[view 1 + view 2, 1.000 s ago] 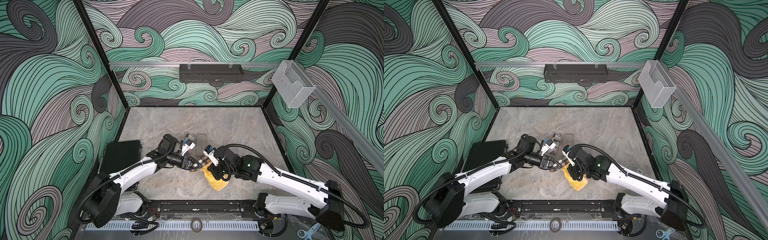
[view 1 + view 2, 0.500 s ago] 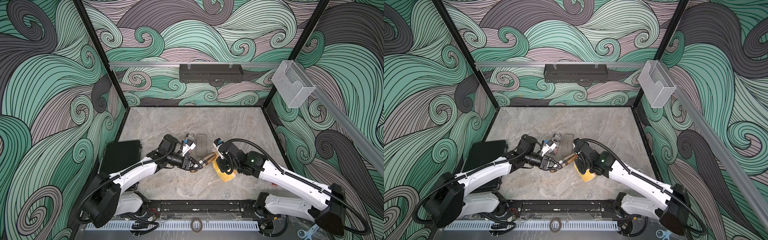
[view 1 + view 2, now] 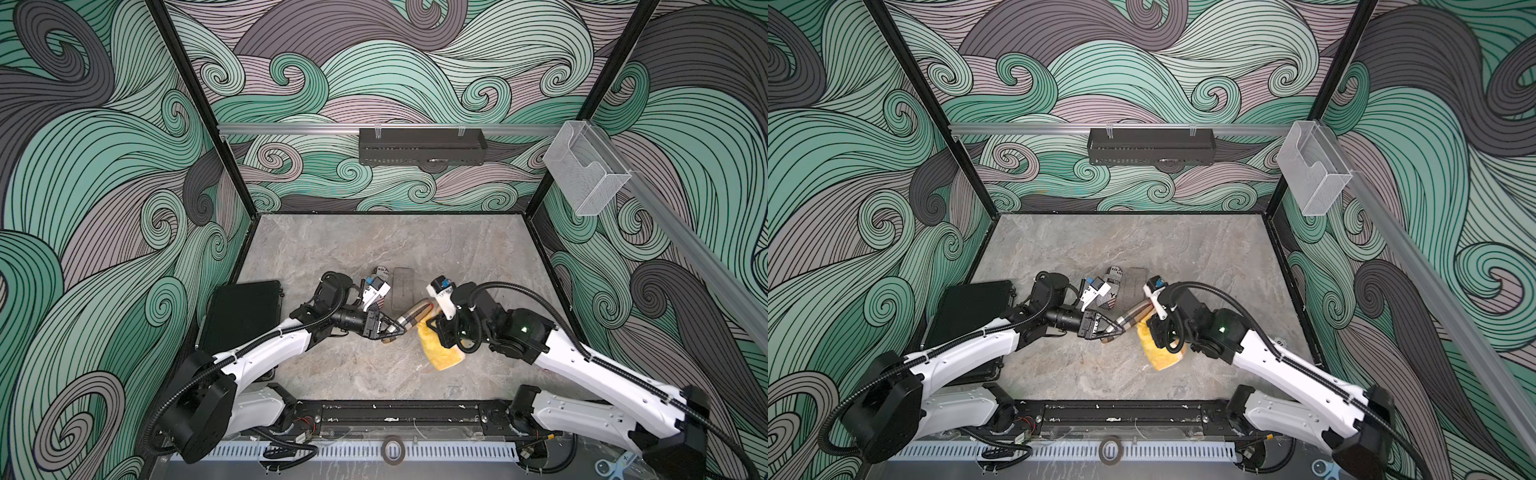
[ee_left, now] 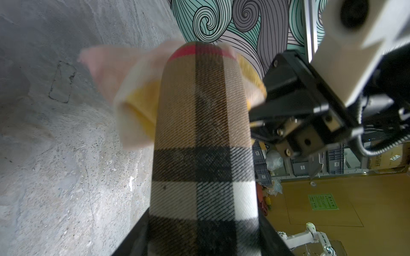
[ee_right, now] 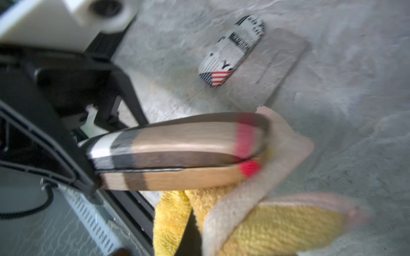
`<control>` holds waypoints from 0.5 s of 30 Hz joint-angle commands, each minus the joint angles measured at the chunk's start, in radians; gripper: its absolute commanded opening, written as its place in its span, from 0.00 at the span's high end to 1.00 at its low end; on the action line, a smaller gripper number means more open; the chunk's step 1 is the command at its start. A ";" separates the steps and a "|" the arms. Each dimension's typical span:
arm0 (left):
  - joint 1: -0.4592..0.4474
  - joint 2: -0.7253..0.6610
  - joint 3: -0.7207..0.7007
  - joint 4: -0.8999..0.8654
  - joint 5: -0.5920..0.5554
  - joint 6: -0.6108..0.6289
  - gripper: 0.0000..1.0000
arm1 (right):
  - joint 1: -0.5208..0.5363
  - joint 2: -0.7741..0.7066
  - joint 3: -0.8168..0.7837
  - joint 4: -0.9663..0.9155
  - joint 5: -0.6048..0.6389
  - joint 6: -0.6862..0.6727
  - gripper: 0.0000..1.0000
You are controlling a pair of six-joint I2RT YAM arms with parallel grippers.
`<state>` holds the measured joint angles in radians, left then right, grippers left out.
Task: Wipe the eyeglass case
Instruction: Wipe the dirt from the eyeglass case.
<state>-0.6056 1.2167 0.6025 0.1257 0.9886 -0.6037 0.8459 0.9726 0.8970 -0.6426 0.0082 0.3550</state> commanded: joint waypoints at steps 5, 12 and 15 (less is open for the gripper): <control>-0.017 -0.035 -0.025 0.073 0.061 -0.020 0.51 | -0.199 -0.180 -0.065 0.137 -0.197 0.114 1.00; -0.027 -0.035 -0.026 0.092 0.058 -0.013 0.51 | -0.233 -0.159 -0.136 0.434 -0.580 0.249 1.00; -0.041 -0.036 -0.021 0.093 0.056 -0.010 0.51 | -0.232 -0.102 -0.120 0.345 -0.518 0.213 1.00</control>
<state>-0.6300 1.2057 0.5716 0.1619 1.0138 -0.6209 0.6178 0.8371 0.7715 -0.3206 -0.4530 0.5518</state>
